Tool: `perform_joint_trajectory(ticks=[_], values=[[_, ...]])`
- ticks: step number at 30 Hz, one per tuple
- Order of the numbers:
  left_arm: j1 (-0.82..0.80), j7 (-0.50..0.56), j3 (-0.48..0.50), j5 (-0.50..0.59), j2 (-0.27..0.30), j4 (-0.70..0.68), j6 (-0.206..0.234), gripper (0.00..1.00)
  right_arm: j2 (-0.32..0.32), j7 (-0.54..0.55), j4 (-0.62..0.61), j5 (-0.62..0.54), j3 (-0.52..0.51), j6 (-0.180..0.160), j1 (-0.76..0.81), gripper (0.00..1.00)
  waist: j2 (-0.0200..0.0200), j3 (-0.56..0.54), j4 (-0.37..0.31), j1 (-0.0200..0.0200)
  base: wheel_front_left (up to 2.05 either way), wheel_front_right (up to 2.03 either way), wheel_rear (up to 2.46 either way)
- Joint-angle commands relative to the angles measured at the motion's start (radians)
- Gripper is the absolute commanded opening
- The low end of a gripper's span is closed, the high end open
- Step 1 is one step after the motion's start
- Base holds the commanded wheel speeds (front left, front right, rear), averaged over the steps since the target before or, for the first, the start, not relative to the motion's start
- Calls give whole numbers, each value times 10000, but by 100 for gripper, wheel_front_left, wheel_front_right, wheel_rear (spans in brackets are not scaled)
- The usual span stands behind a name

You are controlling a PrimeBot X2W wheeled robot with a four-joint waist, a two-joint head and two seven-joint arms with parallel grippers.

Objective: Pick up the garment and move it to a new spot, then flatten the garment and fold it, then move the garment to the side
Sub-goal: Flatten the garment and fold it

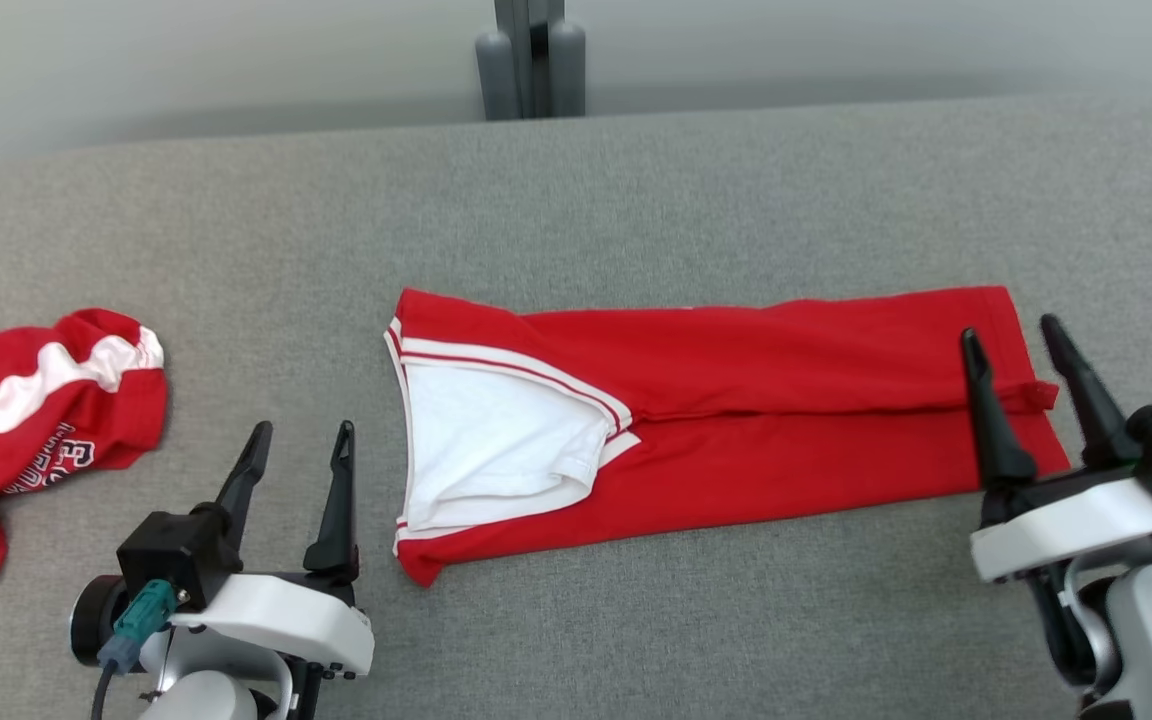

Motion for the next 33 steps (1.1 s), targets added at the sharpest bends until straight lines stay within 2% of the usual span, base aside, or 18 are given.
perform_joint_trajectory(ticks=[1,6,9,15,25,33], values=[[148,-70,138,367,-78,-39,111,100,55,-8,-154,-58,76,-3,208,100,-1,-353,37,0,0,0,0],[949,-85,1113,1619,-971,-610,188,100,431,-8,-661,-122,330,-3,746,100,-1,-842,154,0,0,0,0],[1583,-88,1689,2299,-1546,-907,-32,100,650,-10,-925,-131,445,-3,1159,100,-1,-1195,152,0,0,0,0],[2780,-90,2392,3334,-2249,-820,-673,100,909,-8,-1008,-319,549,-3,2160,100,-1,-1900,122,0,0,0,0],[3809,-92,3283,4520,-3007,-575,-1528,100,1089,-8,-1114,-440,195,-3,3274,100,-1,-2452,-46,0,0,0,0],[4226,-91,3841,5011,-3389,-620,-1872,100,1132,-8,-1281,-420,-78,-3,3663,100,-1,-2686,-88,0,0,0,0]])
